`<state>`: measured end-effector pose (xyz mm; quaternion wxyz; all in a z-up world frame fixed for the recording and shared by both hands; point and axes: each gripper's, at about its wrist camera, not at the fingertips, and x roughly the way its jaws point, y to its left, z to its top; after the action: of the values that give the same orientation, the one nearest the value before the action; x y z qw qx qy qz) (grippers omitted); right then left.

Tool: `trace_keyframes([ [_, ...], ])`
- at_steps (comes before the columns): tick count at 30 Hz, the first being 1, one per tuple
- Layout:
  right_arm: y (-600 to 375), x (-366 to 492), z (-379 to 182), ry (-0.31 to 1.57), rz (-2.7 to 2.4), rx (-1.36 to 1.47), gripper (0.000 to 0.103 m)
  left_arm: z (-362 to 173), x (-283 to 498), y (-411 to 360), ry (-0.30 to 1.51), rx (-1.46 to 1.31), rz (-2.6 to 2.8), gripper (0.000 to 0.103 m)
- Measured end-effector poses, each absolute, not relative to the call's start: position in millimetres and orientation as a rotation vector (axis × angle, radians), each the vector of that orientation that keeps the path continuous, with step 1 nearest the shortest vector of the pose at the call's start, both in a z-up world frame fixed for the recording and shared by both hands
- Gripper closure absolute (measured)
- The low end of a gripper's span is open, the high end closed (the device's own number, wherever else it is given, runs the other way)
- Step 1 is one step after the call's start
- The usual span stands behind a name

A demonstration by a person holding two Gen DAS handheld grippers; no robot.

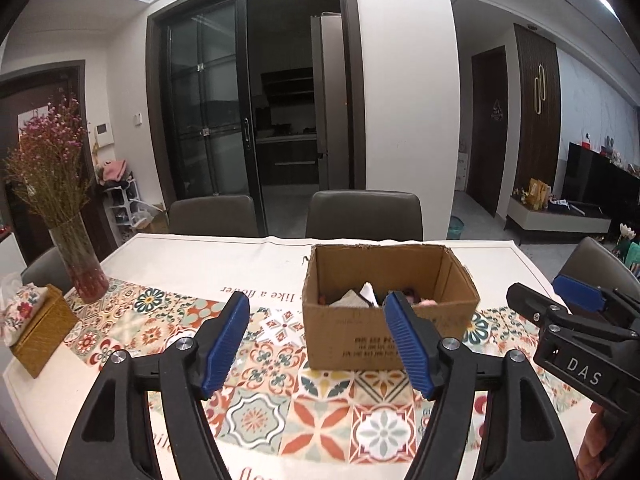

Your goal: Organize soft objects

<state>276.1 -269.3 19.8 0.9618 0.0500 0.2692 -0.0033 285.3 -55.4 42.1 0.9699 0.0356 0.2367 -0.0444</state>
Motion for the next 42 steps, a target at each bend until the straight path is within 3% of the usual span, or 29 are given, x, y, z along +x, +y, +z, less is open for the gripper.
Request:
trace_keyframes([
  [7,-258,229,27,0.514,-0.029,0.087,0.033,47,236,-45,0.449,0.093,-0.086,0.028],
  [24,-248,141,20,0.475,-0.073,0.071,0.032,47,148,-31,0.397,0.128,-0.063,0.002],
  [42,-244,96,21,0.441,-0.096,0.061,0.025,41,106,-22,0.4,0.112,-0.052,0.0],
])
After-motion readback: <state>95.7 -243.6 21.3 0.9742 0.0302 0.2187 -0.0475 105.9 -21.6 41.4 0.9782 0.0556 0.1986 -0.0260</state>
